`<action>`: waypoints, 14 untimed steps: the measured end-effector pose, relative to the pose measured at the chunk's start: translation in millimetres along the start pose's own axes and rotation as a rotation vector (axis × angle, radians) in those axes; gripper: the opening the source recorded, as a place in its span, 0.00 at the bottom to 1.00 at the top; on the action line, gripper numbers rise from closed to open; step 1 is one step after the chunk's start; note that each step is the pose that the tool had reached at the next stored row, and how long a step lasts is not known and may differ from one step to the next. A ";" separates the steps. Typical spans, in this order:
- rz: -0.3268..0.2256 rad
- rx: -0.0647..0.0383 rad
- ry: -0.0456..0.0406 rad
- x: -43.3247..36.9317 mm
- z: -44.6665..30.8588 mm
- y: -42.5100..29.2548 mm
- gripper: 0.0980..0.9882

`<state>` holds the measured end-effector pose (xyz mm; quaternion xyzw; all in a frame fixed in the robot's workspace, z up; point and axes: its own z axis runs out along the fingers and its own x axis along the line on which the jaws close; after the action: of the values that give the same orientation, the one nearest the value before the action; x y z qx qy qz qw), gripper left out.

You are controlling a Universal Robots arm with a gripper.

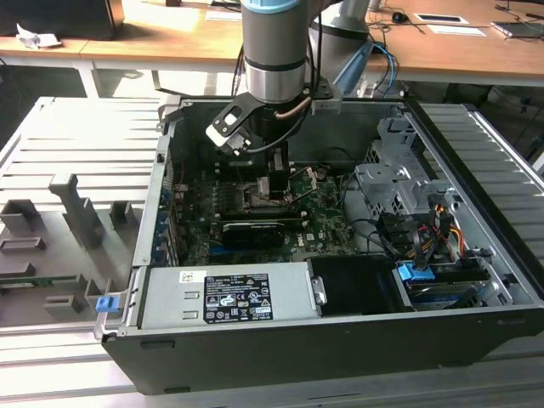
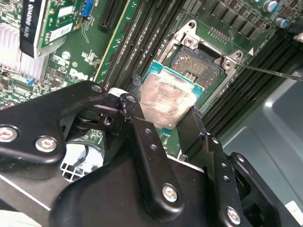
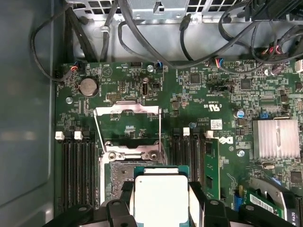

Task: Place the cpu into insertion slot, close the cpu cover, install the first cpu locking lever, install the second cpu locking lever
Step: 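Place the cpu into insertion slot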

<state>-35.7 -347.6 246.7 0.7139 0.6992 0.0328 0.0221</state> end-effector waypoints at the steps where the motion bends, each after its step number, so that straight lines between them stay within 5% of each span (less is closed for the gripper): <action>1: -0.001 0.000 0.0002 0.5 2.4 -0.8 0.50; 14: -0.001 0.000 0.0003 13.9 10.1 -3.7 0.50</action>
<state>-38.3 -333.4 236.6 0.7134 0.6996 0.0329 0.0219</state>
